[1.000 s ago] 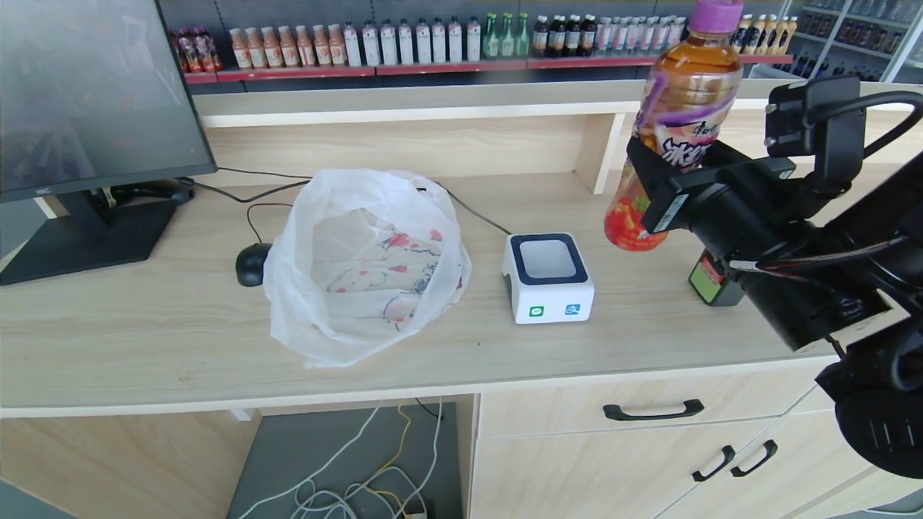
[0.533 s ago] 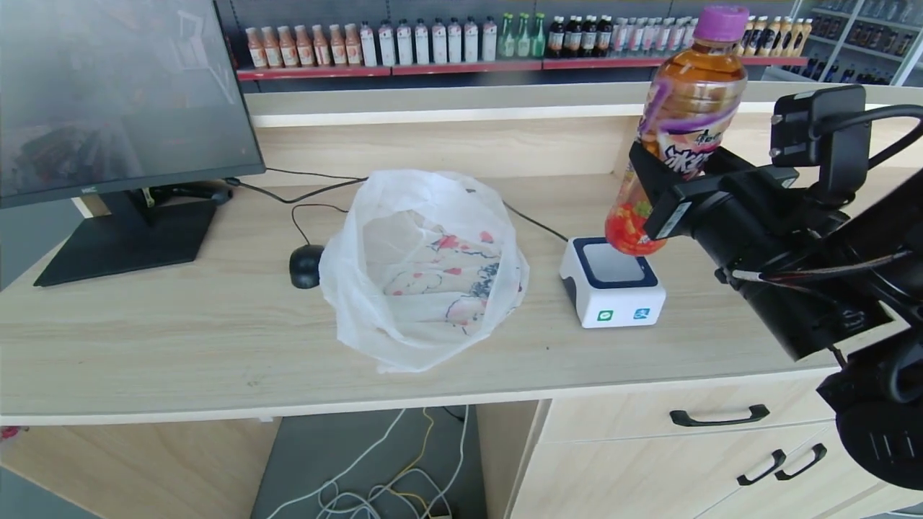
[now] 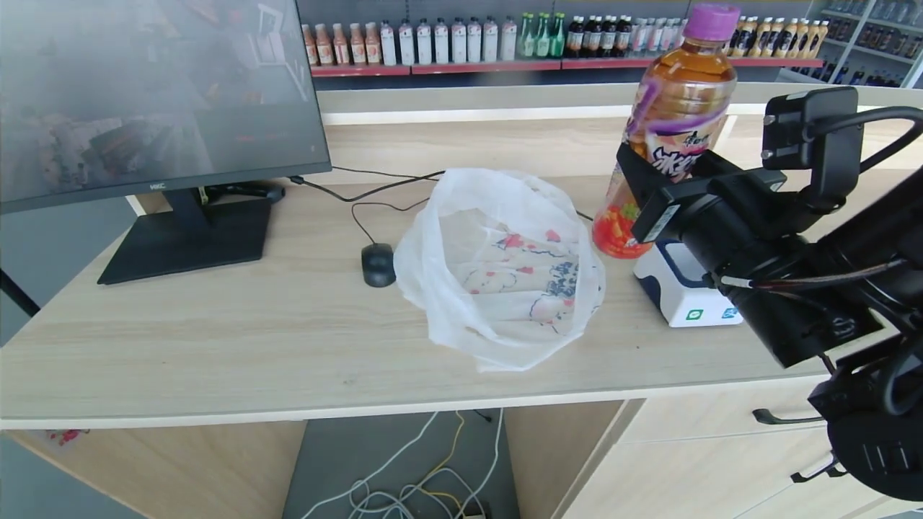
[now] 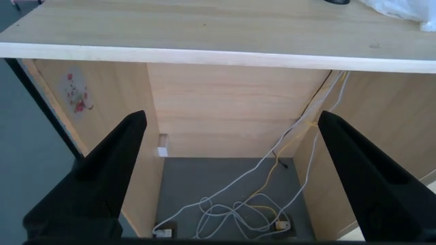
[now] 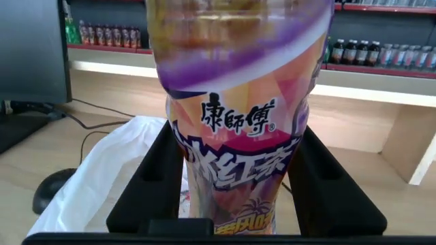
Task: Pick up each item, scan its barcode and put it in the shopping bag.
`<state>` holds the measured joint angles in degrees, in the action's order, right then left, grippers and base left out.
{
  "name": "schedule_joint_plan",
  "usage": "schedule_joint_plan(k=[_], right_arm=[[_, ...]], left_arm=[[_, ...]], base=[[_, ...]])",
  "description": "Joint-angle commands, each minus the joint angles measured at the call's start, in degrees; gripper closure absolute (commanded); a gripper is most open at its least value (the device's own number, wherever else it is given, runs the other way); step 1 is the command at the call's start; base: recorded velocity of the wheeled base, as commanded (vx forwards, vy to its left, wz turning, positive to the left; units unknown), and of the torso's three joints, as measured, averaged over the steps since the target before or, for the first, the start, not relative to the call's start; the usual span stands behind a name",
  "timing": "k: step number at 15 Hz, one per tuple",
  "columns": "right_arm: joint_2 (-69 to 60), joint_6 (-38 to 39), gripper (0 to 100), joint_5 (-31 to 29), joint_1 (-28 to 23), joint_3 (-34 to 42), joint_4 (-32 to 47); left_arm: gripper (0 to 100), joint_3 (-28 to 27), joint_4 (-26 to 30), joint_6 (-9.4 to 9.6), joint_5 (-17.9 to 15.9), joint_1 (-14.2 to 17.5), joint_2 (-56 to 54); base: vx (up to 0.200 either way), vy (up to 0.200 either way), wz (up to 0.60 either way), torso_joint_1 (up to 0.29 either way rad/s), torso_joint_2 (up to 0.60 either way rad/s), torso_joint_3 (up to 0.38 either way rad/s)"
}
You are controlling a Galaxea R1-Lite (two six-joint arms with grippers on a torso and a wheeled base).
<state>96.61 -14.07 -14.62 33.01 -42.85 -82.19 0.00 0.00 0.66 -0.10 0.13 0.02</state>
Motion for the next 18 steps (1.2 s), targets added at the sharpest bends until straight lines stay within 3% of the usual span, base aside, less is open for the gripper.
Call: schedule_joint_plan(k=[1, 7, 18], right_arm=[[0.5, -0.1, 100, -0.3, 1.3, 0.0, 0.0], [3.8, -0.1, 100, -0.5, 1.4, -1.3, -0.7], [21.2, 0.0, 100, -0.5, 3.9, -21.7, -1.1]], left_arm=[[0, 0.0, 0.0, 0.04, 0.0, 0.0, 0.0], [0, 0.0, 0.0, 0.04, 0.0, 0.0, 0.0], [0, 0.0, 0.0, 0.04, 0.0, 0.0, 0.0]], base=[[0.0, 0.0, 0.0, 0.0, 0.0, 0.0], [0.0, 0.0, 0.0, 0.0, 0.0, 0.0], [0.0, 0.0, 0.0, 0.0, 0.0, 0.0]])
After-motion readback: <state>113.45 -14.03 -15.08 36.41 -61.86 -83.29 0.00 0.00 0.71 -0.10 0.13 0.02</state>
